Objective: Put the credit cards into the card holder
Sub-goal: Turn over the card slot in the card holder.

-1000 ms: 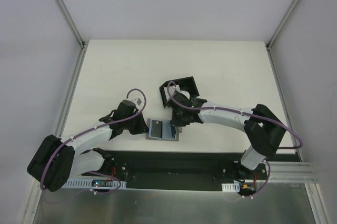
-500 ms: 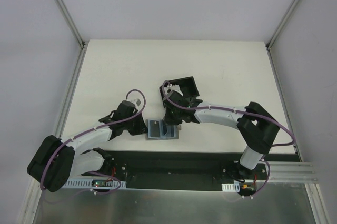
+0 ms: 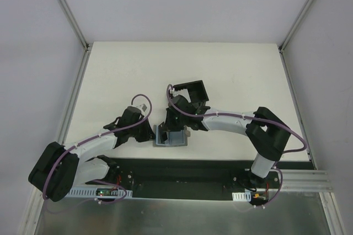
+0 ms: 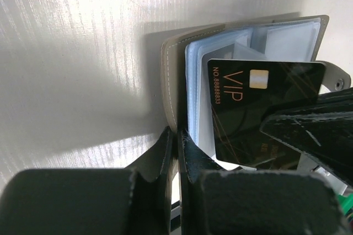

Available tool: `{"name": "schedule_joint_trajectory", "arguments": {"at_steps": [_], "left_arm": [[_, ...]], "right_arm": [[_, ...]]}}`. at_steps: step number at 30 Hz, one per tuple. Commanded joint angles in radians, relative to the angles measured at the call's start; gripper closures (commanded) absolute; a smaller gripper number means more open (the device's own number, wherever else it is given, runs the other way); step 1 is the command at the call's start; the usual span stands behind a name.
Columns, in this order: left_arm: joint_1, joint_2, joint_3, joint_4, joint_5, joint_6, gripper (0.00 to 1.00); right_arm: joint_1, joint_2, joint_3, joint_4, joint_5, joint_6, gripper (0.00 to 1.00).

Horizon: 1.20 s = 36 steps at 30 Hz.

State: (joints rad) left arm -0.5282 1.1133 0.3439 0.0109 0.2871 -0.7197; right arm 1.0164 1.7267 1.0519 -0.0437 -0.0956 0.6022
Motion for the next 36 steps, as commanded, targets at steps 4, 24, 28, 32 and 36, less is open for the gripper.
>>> {"name": "schedule_joint_trajectory", "arguments": {"at_steps": [4,24,28,32,36], "left_arm": [[0.004,0.022,-0.031,0.014,-0.035,-0.029,1.00],[0.004,0.065,-0.042,0.032,-0.057,-0.012,1.00],[0.004,0.077,-0.040,0.031,-0.057,-0.007,1.00],[0.004,0.094,-0.040,0.034,-0.058,-0.004,1.00],[0.004,0.105,-0.037,0.035,-0.057,0.002,1.00]], "right_arm": [[0.004,-0.074,0.011,0.031,-0.019,-0.054,1.00],[-0.090,-0.259,-0.300,0.274,-0.049,0.057,1.00],[-0.110,-0.231,-0.348,0.344,-0.062,0.074,1.00],[-0.121,-0.199,-0.366,0.389,-0.084,0.096,1.00],[-0.136,-0.171,-0.386,0.441,-0.099,0.111,1.00]]}}
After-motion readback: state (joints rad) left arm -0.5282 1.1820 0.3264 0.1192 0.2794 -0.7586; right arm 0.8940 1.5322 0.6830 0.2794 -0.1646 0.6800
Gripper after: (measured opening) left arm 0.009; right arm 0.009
